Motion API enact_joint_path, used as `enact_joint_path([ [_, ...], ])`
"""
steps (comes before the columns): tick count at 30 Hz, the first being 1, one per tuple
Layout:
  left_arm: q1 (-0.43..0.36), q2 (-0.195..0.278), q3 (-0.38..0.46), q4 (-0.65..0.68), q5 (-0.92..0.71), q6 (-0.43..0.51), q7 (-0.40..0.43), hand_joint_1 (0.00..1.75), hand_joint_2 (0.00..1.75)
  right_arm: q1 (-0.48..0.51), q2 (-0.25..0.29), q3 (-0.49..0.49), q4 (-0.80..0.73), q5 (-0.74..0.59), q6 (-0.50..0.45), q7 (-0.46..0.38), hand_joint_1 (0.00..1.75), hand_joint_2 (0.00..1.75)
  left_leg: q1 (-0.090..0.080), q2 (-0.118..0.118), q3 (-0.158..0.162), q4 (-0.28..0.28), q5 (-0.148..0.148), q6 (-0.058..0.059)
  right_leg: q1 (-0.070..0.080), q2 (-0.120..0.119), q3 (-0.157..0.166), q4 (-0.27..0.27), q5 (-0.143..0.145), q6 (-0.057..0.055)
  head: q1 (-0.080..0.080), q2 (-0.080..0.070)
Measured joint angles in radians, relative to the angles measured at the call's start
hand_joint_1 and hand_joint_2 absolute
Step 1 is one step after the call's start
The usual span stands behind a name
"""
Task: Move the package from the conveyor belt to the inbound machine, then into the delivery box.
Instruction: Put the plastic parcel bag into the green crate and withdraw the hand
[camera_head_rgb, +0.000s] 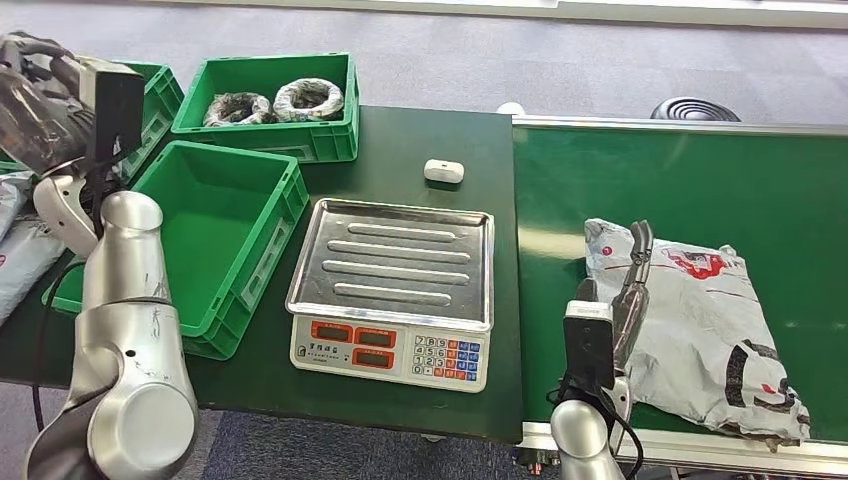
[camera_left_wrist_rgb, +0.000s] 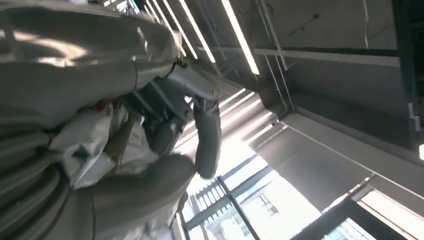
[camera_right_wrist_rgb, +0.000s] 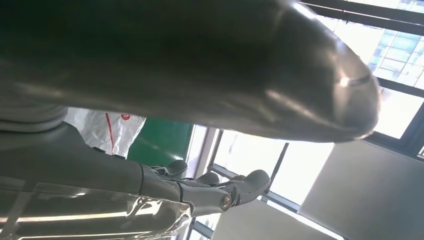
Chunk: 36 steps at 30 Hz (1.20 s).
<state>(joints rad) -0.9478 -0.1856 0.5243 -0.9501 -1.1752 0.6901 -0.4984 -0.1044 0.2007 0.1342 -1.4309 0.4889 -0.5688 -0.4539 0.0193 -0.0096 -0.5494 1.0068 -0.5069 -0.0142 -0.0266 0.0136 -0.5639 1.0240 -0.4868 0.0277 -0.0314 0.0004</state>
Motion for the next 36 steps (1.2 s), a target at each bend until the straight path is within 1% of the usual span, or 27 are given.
enact_joint_path([
  [2,0.018,0.000,0.076,0.033,-0.018,0.000,-0.019,0.00,1.75,0.004,0.000,0.006,0.000,0.000,-0.003,0.001,0.00,0.00,0.000,0.000,0.000,0.000,0.000,0.000,0.000,0.000,0.000,0.000,0.000,0.000,0.000,0.000],
  [5,0.073,-0.002,0.167,0.103,-0.056,-0.001,-0.011,0.00,1.75,0.005,-0.002,0.021,0.000,-0.002,-0.013,0.007,0.00,0.00,0.000,0.000,0.000,0.000,0.000,0.000,0.000,0.000,0.000,0.000,0.000,0.000,0.000,0.000],
  [7,0.123,-0.008,0.213,0.149,-0.084,-0.001,-0.008,0.00,1.75,0.005,-0.004,0.031,0.000,-0.006,-0.022,0.013,0.00,0.00,0.000,0.000,0.000,0.000,0.000,0.000,0.000,0.000,0.000,0.000,0.000,0.000,0.000,0.000],
  [10,0.187,-0.023,0.256,0.204,-0.118,0.000,-0.004,0.00,1.75,0.005,-0.008,0.041,0.000,-0.011,-0.030,0.017,0.00,0.00,0.000,0.000,0.000,0.000,0.000,0.000,0.000,0.000,0.000,-0.001,0.000,0.000,0.000,0.000],
  [13,0.218,-0.034,0.275,0.240,-0.129,0.001,0.005,0.00,1.75,0.003,-0.012,0.045,0.000,-0.015,-0.031,0.019,0.00,0.00,0.000,-0.001,0.000,0.000,0.000,0.000,0.000,0.000,0.000,-0.001,0.000,0.000,0.000,0.000],
  [18,0.219,-0.042,0.294,0.277,-0.136,0.001,0.022,0.00,1.75,-0.016,-0.017,0.047,0.008,-0.020,-0.030,0.019,0.00,0.00,0.000,-0.002,0.003,0.000,0.000,-0.001,0.000,-0.002,0.003,-0.001,0.000,0.000,0.000,0.000],
  [22,0.217,-0.044,0.307,0.289,-0.131,0.001,0.014,0.00,1.75,-0.035,-0.019,0.048,0.021,-0.024,-0.026,0.019,0.00,0.00,0.000,-0.002,0.004,0.000,0.002,-0.001,0.000,-0.002,0.006,-0.001,0.000,-0.001,0.000,0.000],
  [26,0.216,-0.051,0.322,0.290,-0.098,0.001,-0.042,0.00,1.75,-0.062,-0.022,0.051,0.054,0.001,-0.055,0.017,0.00,0.00,0.000,-0.002,0.006,0.000,0.002,-0.001,0.000,-0.002,0.007,-0.001,0.001,-0.001,0.000,0.000],
  [30,0.216,-0.067,0.347,0.280,-0.028,0.001,-0.162,0.00,1.75,-0.093,-0.024,0.047,0.098,0.098,-0.113,0.024,0.00,0.00,0.000,-0.003,0.007,0.000,0.002,-0.001,0.000,-0.003,0.008,-0.001,0.001,0.000,0.000,0.000],
  [31,0.217,-0.071,0.353,0.278,-0.018,0.001,-0.180,0.00,1.75,-0.099,-0.024,0.045,0.105,0.114,-0.117,0.026,0.00,0.00,0.000,-0.004,0.007,0.000,0.003,-0.001,0.000,-0.003,0.008,-0.001,0.001,0.000,0.000,0.000],
  [34,0.217,-0.081,0.364,0.270,0.012,0.001,-0.194,0.00,1.75,-0.112,-0.024,0.041,0.123,0.139,-0.119,0.032,0.00,0.00,0.000,-0.004,0.006,0.000,0.003,-0.001,0.000,-0.004,0.008,-0.001,0.001,0.000,0.000,0.000],
  [36,0.222,-0.090,0.355,0.257,0.089,0.001,-0.198,0.00,1.75,-0.120,-0.022,0.036,0.131,0.176,-0.119,0.034,0.00,0.00,0.000,-0.004,0.006,0.000,0.003,-0.001,0.000,-0.003,0.007,-0.001,0.001,0.000,0.000,0.000],
])
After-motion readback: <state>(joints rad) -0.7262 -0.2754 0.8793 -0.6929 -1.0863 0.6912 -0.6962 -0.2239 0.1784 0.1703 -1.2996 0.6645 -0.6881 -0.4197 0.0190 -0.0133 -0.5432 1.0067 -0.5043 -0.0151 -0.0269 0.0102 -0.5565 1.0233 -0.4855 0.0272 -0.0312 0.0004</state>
